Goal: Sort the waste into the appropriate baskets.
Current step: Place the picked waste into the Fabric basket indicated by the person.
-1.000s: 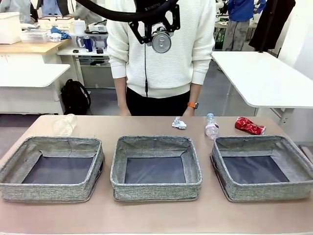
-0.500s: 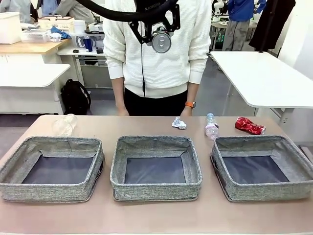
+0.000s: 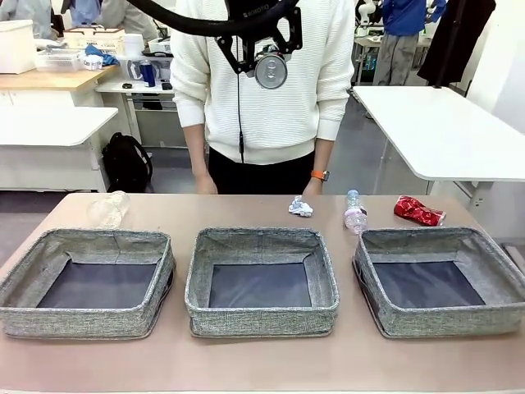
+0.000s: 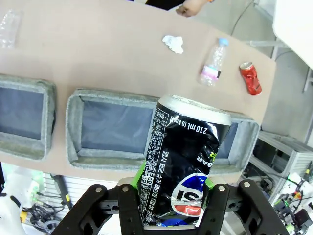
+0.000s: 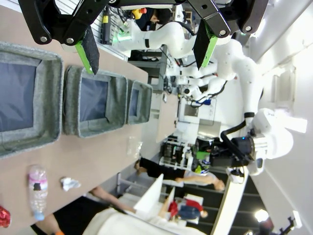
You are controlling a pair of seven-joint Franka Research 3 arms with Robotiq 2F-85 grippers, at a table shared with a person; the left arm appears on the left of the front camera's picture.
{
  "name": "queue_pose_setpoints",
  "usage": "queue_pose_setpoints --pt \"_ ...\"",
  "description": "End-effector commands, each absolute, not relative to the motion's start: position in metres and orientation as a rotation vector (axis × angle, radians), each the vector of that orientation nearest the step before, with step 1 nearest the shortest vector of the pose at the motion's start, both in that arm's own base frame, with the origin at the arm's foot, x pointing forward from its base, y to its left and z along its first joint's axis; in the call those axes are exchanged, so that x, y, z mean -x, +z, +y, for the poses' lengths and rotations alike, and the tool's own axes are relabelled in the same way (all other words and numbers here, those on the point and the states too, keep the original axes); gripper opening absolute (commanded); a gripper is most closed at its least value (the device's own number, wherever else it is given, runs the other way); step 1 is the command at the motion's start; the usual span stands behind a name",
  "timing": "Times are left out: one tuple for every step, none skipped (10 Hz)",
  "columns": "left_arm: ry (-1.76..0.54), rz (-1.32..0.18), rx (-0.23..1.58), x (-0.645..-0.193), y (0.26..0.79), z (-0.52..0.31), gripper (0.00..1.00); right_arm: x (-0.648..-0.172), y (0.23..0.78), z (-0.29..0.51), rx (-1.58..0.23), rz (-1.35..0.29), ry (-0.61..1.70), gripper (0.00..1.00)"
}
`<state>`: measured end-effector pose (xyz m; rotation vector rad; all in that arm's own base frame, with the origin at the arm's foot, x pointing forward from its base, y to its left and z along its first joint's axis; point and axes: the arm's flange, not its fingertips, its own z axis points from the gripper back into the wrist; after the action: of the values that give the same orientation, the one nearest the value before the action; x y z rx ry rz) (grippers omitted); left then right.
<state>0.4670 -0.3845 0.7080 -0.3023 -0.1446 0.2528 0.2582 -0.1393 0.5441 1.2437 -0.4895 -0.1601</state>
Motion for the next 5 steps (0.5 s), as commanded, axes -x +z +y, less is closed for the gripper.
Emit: queue_pose_setpoints --pt "0.256 -0.148 0.304 -0.467 0.7096 -0.3836 0.34 -0.2606 0.5447 -0.1386 -1.261 -0.517 -0.139 1.0" --pt "0.256 -0.148 0.304 -0.467 0.7096 -0.3836 0.34 -0.2606 0.5447 -0.1386 -1.261 -0.517 -0.139 1.0" --pt "0.256 -0.148 0.304 -0.467 0.7096 -0.3836 0.34 -0.2606 0.5447 -0.1386 -1.261 -0.517 -0.139 1.0" --pt "0.256 -0.148 0.304 -0.467 0.7096 -0.3836 0.34 -0.2606 0.5447 -0.1386 -1.261 -0.517 -0.139 1.0" --pt "0.256 -0.148 0.304 -0.467 0.7096 -0.3836 0.34 -0.2606 0.5447 -0.1386 -1.261 -0.517 -0.139 1.0"
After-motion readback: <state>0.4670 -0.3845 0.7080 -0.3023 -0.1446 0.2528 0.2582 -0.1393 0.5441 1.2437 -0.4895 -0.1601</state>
